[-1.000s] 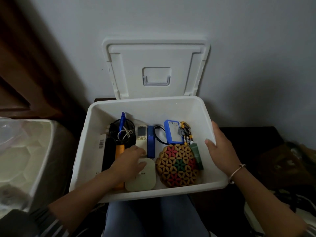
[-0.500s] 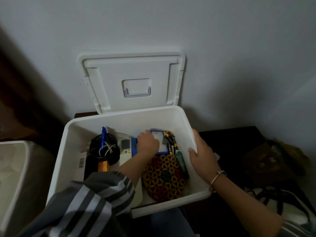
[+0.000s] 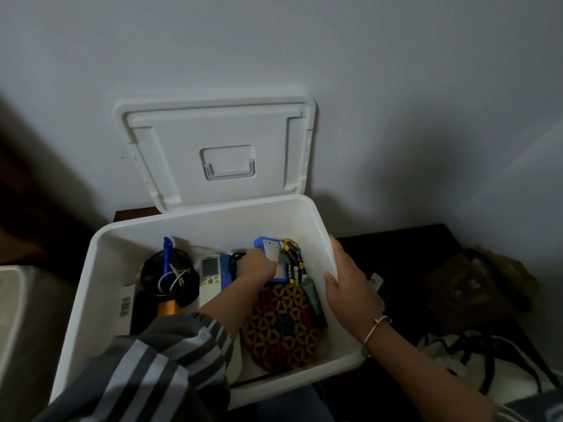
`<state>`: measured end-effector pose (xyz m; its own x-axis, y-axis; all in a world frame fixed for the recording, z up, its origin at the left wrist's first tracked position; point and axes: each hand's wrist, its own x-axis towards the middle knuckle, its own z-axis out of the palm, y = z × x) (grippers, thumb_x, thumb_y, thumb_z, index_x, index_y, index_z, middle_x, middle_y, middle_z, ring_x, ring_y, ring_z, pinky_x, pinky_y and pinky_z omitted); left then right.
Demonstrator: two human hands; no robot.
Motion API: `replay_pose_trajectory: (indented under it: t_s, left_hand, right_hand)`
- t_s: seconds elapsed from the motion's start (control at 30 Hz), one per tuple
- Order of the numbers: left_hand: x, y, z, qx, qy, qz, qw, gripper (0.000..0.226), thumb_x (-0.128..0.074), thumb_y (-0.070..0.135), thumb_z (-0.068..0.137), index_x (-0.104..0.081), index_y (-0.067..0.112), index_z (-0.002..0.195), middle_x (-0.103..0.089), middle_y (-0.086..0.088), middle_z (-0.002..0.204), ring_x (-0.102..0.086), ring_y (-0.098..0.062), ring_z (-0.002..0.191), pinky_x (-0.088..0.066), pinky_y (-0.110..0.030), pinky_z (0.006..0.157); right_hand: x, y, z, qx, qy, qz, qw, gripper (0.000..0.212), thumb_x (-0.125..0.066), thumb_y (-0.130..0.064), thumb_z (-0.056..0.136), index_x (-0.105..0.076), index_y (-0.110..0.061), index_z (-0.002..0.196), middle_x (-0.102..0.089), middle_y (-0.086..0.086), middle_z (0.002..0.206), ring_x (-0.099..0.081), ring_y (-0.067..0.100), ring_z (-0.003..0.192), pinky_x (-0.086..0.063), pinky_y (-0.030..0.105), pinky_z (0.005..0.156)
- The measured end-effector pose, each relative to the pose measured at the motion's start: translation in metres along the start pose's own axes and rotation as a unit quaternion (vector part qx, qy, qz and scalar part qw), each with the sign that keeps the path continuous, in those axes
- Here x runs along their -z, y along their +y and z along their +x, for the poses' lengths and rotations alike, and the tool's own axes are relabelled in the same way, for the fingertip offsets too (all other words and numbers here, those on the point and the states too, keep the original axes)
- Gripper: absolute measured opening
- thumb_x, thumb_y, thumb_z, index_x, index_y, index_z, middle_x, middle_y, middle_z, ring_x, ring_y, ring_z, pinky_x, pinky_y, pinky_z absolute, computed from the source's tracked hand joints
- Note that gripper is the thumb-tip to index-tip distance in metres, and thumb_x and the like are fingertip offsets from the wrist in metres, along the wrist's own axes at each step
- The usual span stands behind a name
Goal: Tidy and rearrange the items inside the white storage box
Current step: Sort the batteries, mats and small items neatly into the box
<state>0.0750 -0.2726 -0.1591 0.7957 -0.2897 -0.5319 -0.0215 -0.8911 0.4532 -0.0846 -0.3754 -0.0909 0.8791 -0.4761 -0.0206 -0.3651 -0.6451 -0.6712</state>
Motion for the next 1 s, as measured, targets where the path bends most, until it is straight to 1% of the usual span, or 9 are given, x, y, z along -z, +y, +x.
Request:
replay_pose_trajectory:
  t_s: [0.13, 0.2, 0.27, 0.47, 0.53, 0.63, 0.8, 0.9, 1.0]
  left_hand:
    - [0.007, 0.0, -0.007, -0.016, 0.038, 0.012, 0.999, 0.016, -0.058, 0.021, 0.09, -0.053, 0.008, 0.097, -0.059, -0.01, 0.096, -0.06, -0.026, 0.09, -0.047, -0.033, 0.067]
    - [0.013, 0.0, -0.014, -0.022, 0.06, 0.022, 0.998, 0.016, -0.059, 0.022, 0.089, -0.048, 0.01, 0.092, -0.055, -0.006, 0.09, -0.061, -0.026, 0.089, -0.045, -0.032, 0.065]
    - [0.023, 0.001, -0.021, -0.029, 0.08, 0.03, 0.996, 0.019, -0.06, 0.024, 0.088, -0.046, 0.011, 0.092, -0.054, -0.004, 0.087, -0.063, -0.026, 0.092, -0.046, -0.032, 0.065]
    - [0.061, -0.004, -0.053, -0.05, 0.124, 0.028, 0.991, 0.028, -0.061, 0.034, 0.086, -0.051, 0.011, 0.098, -0.056, 0.0, 0.084, -0.056, -0.021, 0.079, -0.046, -0.031, 0.066]
    - [0.075, -0.01, -0.069, -0.063, 0.126, -0.028, 0.99, 0.031, -0.062, 0.038, 0.087, -0.051, 0.013, 0.101, -0.058, 0.001, 0.088, -0.059, -0.021, 0.084, -0.051, -0.034, 0.074]
    - [0.097, -0.024, -0.097, -0.074, 0.095, -0.198, 0.973, 0.03, -0.065, 0.039, 0.087, -0.05, 0.019, 0.103, -0.062, 0.002, 0.096, -0.063, -0.02, 0.091, -0.055, -0.042, 0.084]
    - [0.115, -0.058, -0.138, -0.103, 0.057, -0.39, 0.913, 0.03, -0.064, 0.035, 0.09, -0.055, 0.018, 0.113, -0.067, 0.0, 0.104, -0.068, -0.015, 0.091, -0.056, -0.029, 0.074]
    - [0.113, -0.085, -0.148, -0.101, 0.039, -0.455, 0.884, 0.027, -0.065, 0.034, 0.088, -0.06, 0.018, 0.11, -0.072, -0.002, 0.101, -0.071, -0.018, 0.089, -0.058, -0.034, 0.076]
    - [0.108, -0.109, -0.151, -0.095, 0.009, -0.524, 0.847, 0.035, -0.07, 0.037, 0.078, -0.064, 0.015, 0.105, -0.075, -0.004, 0.1, -0.072, -0.014, 0.086, -0.054, -0.03, 0.075]
  right_hand:
    - [-0.002, 0.0, 0.001, -0.001, 0.001, 0.003, 1.0, 0.068, -0.046, -0.007, 0.093, -0.015, -0.023, 0.151, -0.043, 0.004, 0.141, -0.051, 0.018, 0.118, -0.037, 0.018, 0.087]
    - [-0.001, -0.001, 0.001, 0.001, 0.003, 0.005, 1.0, 0.068, -0.047, -0.007, 0.093, -0.015, -0.022, 0.151, -0.043, 0.004, 0.141, -0.05, 0.019, 0.118, -0.038, 0.018, 0.088]
    - [0.0, -0.002, 0.0, 0.002, 0.002, 0.005, 1.0, 0.067, -0.047, -0.008, 0.094, -0.014, -0.023, 0.151, -0.043, 0.005, 0.14, -0.05, 0.019, 0.118, -0.04, 0.02, 0.088]
    - [0.001, -0.005, 0.0, 0.003, -0.002, -0.011, 1.0, 0.068, -0.046, -0.007, 0.094, -0.014, -0.023, 0.151, -0.043, 0.006, 0.139, -0.053, 0.022, 0.115, -0.046, 0.029, 0.091]
    - [0.001, -0.005, 0.0, 0.002, -0.004, -0.017, 1.0, 0.067, -0.046, -0.007, 0.093, -0.014, -0.022, 0.151, -0.043, 0.007, 0.14, -0.053, 0.023, 0.116, -0.046, 0.03, 0.092]
    - [0.002, -0.005, 0.0, 0.006, -0.003, -0.026, 1.0, 0.067, -0.046, -0.006, 0.092, -0.016, -0.019, 0.151, -0.043, 0.009, 0.14, -0.052, 0.026, 0.117, -0.044, 0.031, 0.091]
    - [0.003, -0.006, -0.001, 0.005, -0.006, -0.036, 0.999, 0.065, -0.047, -0.007, 0.093, -0.018, -0.019, 0.15, -0.045, 0.01, 0.139, -0.053, 0.028, 0.116, -0.048, 0.036, 0.092]
    - [0.004, -0.008, -0.001, 0.01, -0.004, -0.045, 0.999, 0.063, -0.048, -0.009, 0.093, -0.021, -0.018, 0.149, -0.047, 0.011, 0.136, -0.053, 0.027, 0.113, -0.049, 0.035, 0.09]
    - [0.003, -0.011, -0.005, 0.015, 0.007, -0.072, 0.997, 0.06, -0.051, -0.011, 0.093, -0.025, -0.014, 0.147, -0.043, 0.01, 0.137, -0.049, 0.025, 0.117, -0.048, 0.035, 0.094]
